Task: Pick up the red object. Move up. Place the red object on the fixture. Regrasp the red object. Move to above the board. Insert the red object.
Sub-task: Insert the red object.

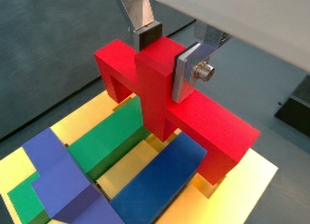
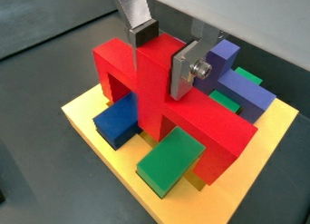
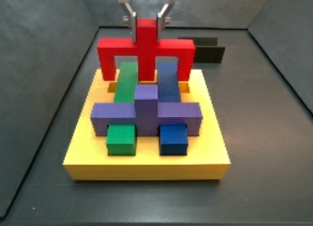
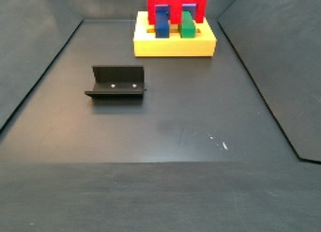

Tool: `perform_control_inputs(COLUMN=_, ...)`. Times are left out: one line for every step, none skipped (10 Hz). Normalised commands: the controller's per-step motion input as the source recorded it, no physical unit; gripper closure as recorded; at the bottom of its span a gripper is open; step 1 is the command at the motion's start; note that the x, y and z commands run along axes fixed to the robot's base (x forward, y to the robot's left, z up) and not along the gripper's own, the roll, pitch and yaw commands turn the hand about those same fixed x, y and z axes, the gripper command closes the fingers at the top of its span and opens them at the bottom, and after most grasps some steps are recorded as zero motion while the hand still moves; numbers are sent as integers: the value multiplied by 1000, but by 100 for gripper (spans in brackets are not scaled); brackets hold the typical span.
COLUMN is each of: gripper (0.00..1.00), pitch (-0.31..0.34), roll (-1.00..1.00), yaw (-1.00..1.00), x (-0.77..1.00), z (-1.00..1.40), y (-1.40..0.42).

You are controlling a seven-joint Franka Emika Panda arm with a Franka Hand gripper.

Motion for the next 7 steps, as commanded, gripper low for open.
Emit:
perform_control_inputs(gripper=100, pitch=-46, roll=-10, yaw=23, x=0, z=-323, y=0)
perform_control_inputs(gripper=100, pitch=-34, roll=-24, yaw=0, x=0, z=-351, y=0)
perform_control_inputs(gripper=100, pitch=-23, roll=-66, yaw=0, x=86, z=-303, y=0)
perform_control_inputs(gripper=100, pitch=-23, roll=-81, yaw=0, x=17, z=-214, y=0)
perform_control_inputs(gripper=100, pitch=-23, roll=-90, yaw=0, x=0, z=-149, y=0)
perform_control_inputs(gripper=100, pitch=-24, roll=-71, yaw=-26, x=0, z=-209, y=0)
perform_control_inputs(gripper=100, pitch=-10, roll=-71, yaw=-89, x=0, z=-243, y=0)
